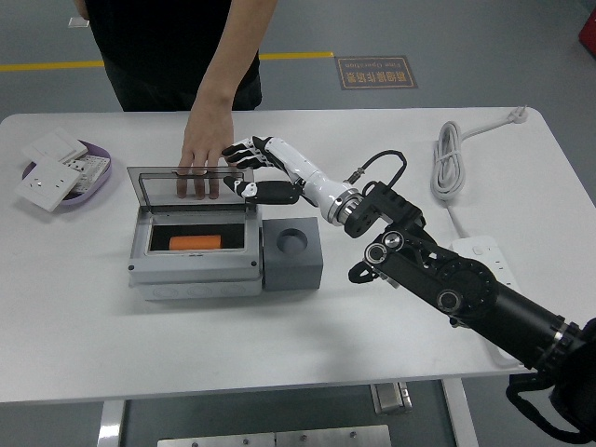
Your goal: Pick up the cylinder from the cube,place it in the box,flap close box
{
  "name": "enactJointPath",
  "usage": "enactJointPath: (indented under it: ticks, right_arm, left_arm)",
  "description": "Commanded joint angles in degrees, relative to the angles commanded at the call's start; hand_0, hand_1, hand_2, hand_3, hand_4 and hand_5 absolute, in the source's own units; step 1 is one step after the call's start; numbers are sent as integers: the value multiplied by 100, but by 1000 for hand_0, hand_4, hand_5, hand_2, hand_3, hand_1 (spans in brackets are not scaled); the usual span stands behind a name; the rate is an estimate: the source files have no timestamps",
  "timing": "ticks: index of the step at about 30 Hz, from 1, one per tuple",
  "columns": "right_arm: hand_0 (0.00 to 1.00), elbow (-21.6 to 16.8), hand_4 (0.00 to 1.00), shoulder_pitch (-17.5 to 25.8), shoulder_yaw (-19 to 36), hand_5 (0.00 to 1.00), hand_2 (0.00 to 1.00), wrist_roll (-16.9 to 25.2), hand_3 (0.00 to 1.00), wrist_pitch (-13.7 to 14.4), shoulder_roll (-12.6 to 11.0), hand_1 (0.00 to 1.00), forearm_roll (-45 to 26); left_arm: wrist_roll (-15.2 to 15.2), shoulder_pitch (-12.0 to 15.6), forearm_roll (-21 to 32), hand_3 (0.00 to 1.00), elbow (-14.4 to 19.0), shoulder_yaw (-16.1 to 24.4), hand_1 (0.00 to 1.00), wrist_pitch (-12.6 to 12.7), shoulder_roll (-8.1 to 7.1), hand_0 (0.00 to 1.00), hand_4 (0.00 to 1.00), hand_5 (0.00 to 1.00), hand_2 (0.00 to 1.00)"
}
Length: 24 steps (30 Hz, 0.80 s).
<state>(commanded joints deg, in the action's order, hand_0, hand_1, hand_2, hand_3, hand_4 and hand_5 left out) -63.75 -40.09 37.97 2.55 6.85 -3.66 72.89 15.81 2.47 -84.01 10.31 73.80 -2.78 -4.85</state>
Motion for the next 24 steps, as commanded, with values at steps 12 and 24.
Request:
enactJointPath:
  ticks: [12,24]
  right_arm:
    - [806,-339,636,36,-87,286,726,-86,705,59,-92,728,210]
    - [789,-738,621,104,-366,275,727,-230,701,56,-152,726,415]
  left_arm:
    - [-3,17,9,584,0,-11,590,5,7,603,644,205,591]
    - [-8,26,42,584,0,-36,590,10,7,604,645,205,591]
